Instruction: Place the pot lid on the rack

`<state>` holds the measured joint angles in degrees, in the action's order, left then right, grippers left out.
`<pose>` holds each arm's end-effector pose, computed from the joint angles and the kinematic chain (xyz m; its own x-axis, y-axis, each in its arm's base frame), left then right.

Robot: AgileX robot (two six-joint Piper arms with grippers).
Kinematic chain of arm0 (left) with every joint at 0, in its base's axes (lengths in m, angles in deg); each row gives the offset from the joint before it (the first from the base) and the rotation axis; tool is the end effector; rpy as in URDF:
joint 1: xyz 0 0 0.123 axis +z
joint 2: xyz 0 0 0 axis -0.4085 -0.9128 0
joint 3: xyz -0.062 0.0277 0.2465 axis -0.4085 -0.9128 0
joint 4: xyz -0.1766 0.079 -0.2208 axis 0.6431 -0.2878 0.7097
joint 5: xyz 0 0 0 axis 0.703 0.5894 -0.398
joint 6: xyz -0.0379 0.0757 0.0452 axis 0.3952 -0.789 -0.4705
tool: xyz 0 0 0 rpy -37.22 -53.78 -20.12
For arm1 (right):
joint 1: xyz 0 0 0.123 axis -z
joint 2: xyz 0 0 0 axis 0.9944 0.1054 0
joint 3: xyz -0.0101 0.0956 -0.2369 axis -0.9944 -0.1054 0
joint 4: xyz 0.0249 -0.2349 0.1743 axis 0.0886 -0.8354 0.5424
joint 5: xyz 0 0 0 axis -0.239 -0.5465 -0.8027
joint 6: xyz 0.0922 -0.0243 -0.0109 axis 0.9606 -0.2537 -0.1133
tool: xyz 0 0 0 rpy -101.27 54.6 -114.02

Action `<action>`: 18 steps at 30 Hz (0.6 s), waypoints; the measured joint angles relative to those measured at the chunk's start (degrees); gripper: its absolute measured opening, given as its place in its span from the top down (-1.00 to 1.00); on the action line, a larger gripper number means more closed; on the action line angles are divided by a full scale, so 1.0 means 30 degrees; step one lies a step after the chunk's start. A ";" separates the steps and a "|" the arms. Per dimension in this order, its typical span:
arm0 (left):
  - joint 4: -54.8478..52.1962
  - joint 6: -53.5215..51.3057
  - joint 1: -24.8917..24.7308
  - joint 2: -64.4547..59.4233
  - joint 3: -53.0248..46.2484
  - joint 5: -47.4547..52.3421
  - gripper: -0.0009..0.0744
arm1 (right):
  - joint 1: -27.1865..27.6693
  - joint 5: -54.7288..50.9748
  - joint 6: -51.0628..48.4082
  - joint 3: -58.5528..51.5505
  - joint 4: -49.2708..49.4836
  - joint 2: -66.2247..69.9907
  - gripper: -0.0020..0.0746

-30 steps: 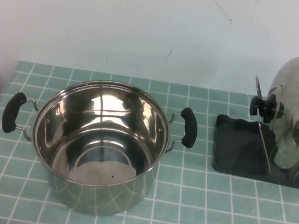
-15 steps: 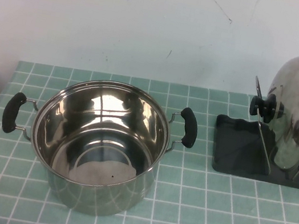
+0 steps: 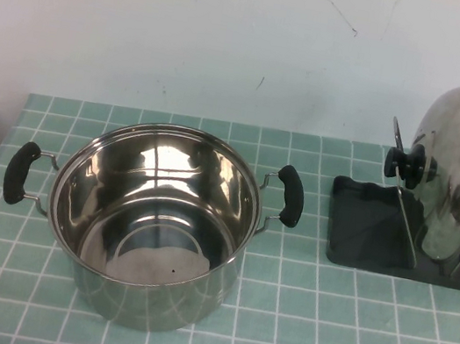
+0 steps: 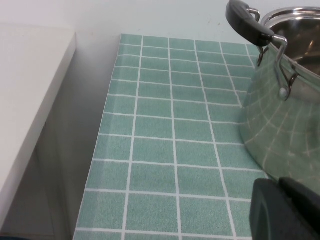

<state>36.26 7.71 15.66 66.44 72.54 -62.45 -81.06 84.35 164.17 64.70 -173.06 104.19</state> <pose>0.1289 -0.0203 0.1742 -0.2819 -0.1750 -0.9434 0.0990 0.9727 -0.2100 0.1816 0.0039 0.2452 -0.0911 -0.4134 -0.9060 -0.1363 0.9064 -0.3998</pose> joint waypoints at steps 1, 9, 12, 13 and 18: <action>0.0000 0.0000 0.0000 0.0000 0.0000 0.0000 0.98 | 0.0000 -0.0011 -0.0062 -0.0085 0.0203 0.0000 0.95; 0.0000 0.0000 0.0000 0.0000 0.0000 0.0040 0.98 | 0.0000 -0.4665 -1.4991 -0.0281 1.7798 -0.0508 0.95; 0.0000 0.0000 0.0000 0.0000 0.0000 0.0040 0.98 | 0.0000 -0.7471 -2.4390 -0.0311 2.6433 -0.1842 0.95; 0.0000 0.0000 0.0000 0.0000 0.0000 0.0040 0.98 | 0.0000 -0.8210 -2.6942 -0.0311 2.8471 -0.2301 0.95; 0.0000 0.0000 0.0000 0.0000 0.0000 0.0040 0.98 | 0.0591 -0.9653 -3.2034 -0.0907 3.2679 -0.5308 0.95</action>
<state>36.26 7.71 15.66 66.44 72.54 -62.33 -79.29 55.40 68.07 61.98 -75.02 88.27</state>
